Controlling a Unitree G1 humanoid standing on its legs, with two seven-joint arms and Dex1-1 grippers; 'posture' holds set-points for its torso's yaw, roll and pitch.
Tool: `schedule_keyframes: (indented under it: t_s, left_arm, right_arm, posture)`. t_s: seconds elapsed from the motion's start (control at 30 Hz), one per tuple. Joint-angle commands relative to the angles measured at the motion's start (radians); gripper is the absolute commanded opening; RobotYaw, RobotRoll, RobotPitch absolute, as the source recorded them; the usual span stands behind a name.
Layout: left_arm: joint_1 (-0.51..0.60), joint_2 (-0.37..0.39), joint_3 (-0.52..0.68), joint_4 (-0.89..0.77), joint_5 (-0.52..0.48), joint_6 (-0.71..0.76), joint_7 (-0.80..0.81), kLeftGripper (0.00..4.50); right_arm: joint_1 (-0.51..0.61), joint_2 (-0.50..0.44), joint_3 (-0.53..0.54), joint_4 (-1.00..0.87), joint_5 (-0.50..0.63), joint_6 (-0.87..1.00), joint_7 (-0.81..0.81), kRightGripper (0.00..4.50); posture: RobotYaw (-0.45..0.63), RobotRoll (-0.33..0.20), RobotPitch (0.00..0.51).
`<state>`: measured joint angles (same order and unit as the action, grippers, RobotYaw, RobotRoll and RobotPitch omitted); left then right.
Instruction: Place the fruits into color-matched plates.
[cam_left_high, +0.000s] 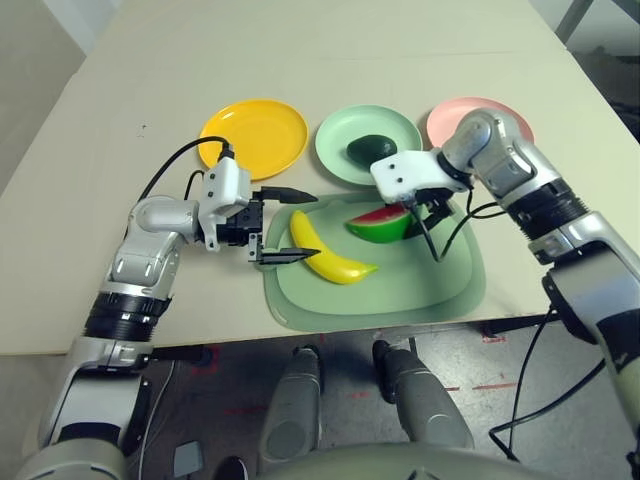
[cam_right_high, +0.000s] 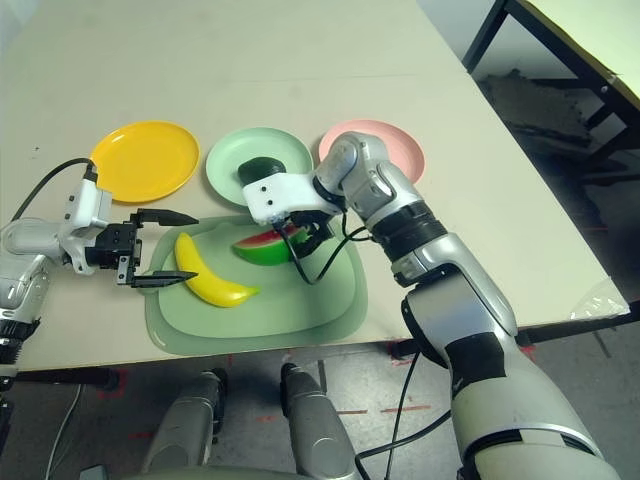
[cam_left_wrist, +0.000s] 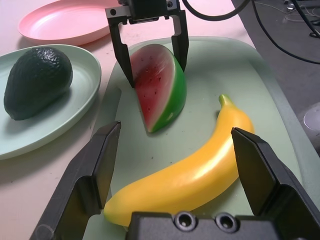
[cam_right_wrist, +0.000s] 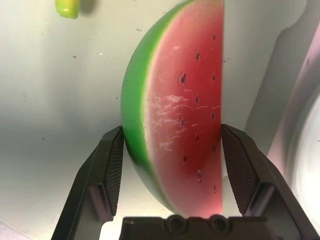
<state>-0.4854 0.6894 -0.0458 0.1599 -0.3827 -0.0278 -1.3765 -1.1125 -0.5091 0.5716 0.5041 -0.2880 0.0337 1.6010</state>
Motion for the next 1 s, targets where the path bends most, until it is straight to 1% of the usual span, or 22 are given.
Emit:
schedule_keyframes:
  t_s: [0.03,0.33,0.43,0.5,0.63,0.73,0.83,0.93,1.0]
  left_arm:
    - [0.012,0.005,0.005,-0.006,-0.001,-0.009,-0.011,4.50]
    - [-0.004,-0.006,0.007,0.021,-0.003,-0.012,-0.012,4.50]
    - [-0.020,-0.019,0.009,0.034,-0.005,-0.006,0.001,4.50]
    - [-0.032,-0.030,0.011,0.039,-0.003,0.002,0.022,4.50]
    - [-0.051,-0.051,0.015,0.046,0.006,0.044,0.086,4.50]
    - [-0.052,-0.061,0.021,0.037,0.001,0.067,0.121,4.50]
    - [-0.047,-0.059,0.021,0.029,0.003,0.073,0.132,4.50]
    - [-0.032,-0.051,0.026,0.013,0.000,0.081,0.139,4.50]
    - [-0.025,-0.047,0.031,0.006,0.001,0.087,0.147,4.50]
  right_arm:
    - [0.014,-0.040,0.043,-0.040,0.030,0.031,0.013,3.21]
    - [-0.091,-0.169,0.068,-0.127,0.172,0.135,0.013,3.21]
    - [-0.125,-0.188,0.058,-0.098,0.175,0.136,0.013,3.21]
    - [-0.148,-0.182,0.038,-0.022,0.135,0.102,0.011,3.21]
    - [-0.215,-0.160,0.030,0.203,0.043,-0.003,-0.066,3.21]
    - [-0.273,-0.135,0.041,0.426,-0.036,-0.092,-0.175,3.21]
    - [-0.316,-0.112,0.046,0.600,-0.107,-0.151,-0.299,3.21]
    - [-0.340,-0.094,0.039,0.722,-0.163,-0.168,-0.427,3.21]
    - [-0.347,-0.089,0.042,0.770,-0.198,-0.171,-0.497,3.21]
  posture:
    - [0.00,0.000,0.253]
    - [-0.02,0.000,0.251]
    - [-0.03,0.000,0.250]
    - [-0.04,0.000,0.249]
    - [-0.04,0.000,0.249]
    - [-0.04,0.000,0.250]
    - [-0.03,0.000,0.253]
    - [-0.02,0.000,0.256]
    - [-0.02,0.000,0.256]
